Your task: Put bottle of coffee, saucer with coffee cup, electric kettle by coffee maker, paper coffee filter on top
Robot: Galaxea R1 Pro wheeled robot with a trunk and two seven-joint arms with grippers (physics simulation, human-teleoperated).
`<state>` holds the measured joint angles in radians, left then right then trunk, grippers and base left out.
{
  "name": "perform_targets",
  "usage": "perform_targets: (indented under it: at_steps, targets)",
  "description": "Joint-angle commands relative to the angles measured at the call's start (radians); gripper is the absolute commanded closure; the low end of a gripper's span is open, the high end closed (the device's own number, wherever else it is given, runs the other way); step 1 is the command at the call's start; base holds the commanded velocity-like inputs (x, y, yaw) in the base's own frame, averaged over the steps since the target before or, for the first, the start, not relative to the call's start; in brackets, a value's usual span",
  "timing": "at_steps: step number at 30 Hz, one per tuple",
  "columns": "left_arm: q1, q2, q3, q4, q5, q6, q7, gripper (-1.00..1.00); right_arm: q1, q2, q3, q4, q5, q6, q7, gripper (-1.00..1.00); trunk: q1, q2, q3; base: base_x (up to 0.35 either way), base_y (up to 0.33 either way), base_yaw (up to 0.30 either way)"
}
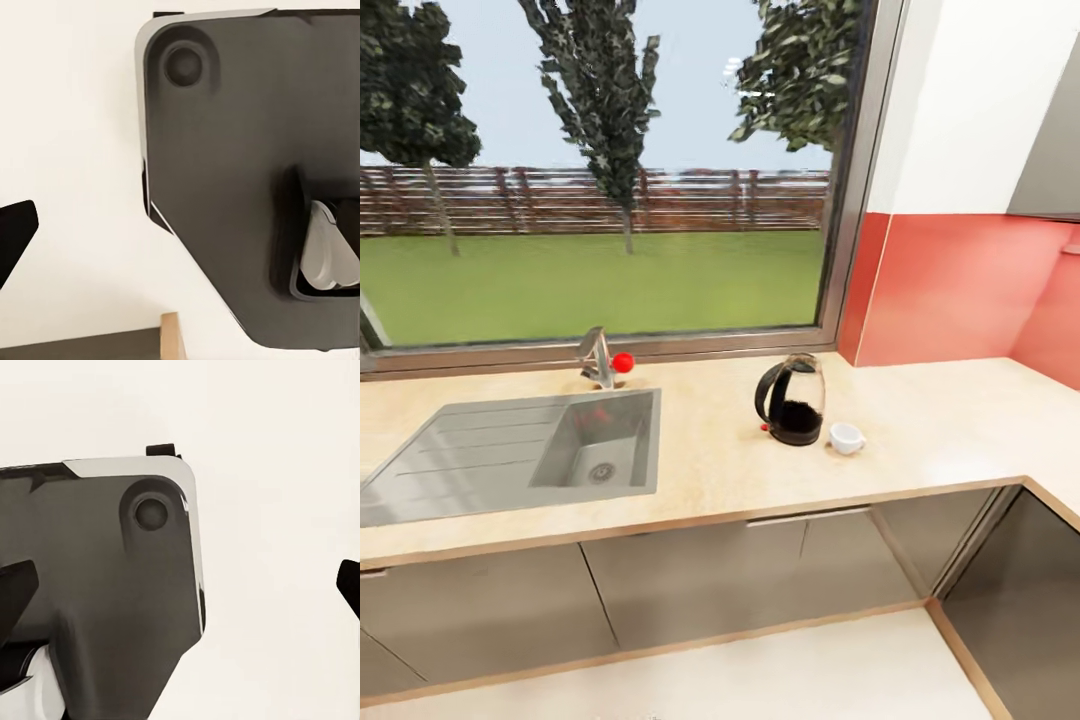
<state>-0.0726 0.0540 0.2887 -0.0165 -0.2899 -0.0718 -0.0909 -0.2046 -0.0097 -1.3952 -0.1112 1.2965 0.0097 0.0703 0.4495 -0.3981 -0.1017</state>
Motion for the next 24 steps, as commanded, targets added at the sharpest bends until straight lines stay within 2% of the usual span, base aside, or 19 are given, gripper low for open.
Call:
perform_targets:
  at_steps: [1, 8, 24]
  targets:
    - [-0.001, 0.003, 0.009, 0.001, -0.01, -0.003, -0.003, -1.0, -0.001, 0.0, -0.008, -0.002, 0.007, 0.001, 0.007, -1.0, 0.001, -0.002, -0.002, 0.0, 0.0, 0.262]
    - [-0.001, 0.017, 0.009, 0.001, -0.009, -0.002, -0.002, -1.0, -0.001, 0.001, -0.008, -0.002, 0.007, 0.0, 0.006, -1.0, 0.001, -0.002, -0.002, 0.0, 0.0, 0.273]
    - [-0.001, 0.019, 0.009, 0.0, -0.01, -0.002, -0.002, -1.0, -0.001, 0.002, -0.01, -0.002, 0.006, 0.001, 0.005, -1.0, 0.001, -0.002, -0.008, 0.0, 0.0, 0.278]
